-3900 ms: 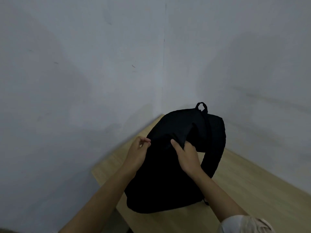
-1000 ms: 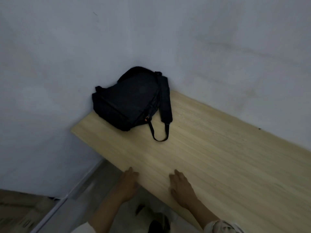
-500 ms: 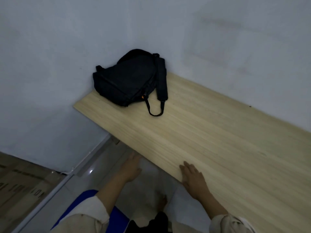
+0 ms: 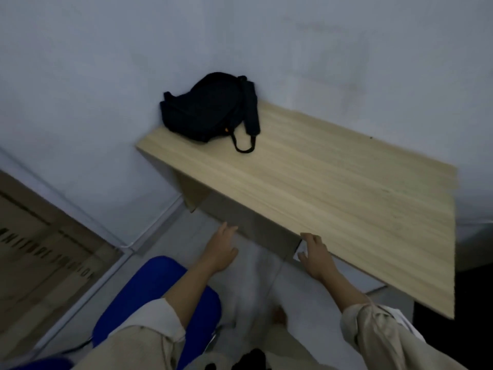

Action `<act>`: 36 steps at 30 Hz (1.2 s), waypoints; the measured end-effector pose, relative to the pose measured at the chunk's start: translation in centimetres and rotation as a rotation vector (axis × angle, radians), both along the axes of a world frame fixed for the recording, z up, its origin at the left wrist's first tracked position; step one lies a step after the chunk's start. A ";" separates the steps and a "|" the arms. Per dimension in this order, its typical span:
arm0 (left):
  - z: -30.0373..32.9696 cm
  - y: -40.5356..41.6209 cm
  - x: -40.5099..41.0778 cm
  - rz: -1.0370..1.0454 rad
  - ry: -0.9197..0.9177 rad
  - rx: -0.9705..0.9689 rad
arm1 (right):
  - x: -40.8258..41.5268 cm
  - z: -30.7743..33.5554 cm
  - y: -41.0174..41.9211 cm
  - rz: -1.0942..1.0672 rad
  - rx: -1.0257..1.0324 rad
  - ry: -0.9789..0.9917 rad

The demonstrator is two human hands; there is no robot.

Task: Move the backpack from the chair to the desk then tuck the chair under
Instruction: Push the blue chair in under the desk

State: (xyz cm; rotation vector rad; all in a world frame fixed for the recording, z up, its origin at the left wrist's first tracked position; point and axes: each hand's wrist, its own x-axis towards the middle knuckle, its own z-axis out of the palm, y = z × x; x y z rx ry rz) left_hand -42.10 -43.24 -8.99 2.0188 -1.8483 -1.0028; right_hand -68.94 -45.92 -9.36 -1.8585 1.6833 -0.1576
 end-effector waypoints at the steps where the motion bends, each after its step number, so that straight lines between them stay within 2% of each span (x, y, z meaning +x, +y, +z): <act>1: 0.2 1.5 0.6 0.010 -0.011 0.002 | 0.6 0.6 0.9 0.011 -0.011 -0.025; 6: 0.5 6.4 1.6 0.062 -0.081 -0.002 | 2.2 3.2 5.1 0.057 -0.086 -0.114; 14: 0.0 12.3 -2.9 0.007 -0.012 -0.013 | 1.7 5.7 12.1 0.048 -0.134 -0.145; 25: -2.2 28.5 -6.2 -0.113 0.076 -0.004 | 0.0 6.5 30.6 -0.080 -0.160 -0.141; 30: -2.5 34.8 -4.6 -0.132 0.071 0.032 | 1.9 6.4 37.4 -0.110 -0.144 -0.171; 36: -0.3 38.2 1.2 -0.080 0.019 -0.029 | 7.2 6.6 40.6 -0.040 -0.162 -0.204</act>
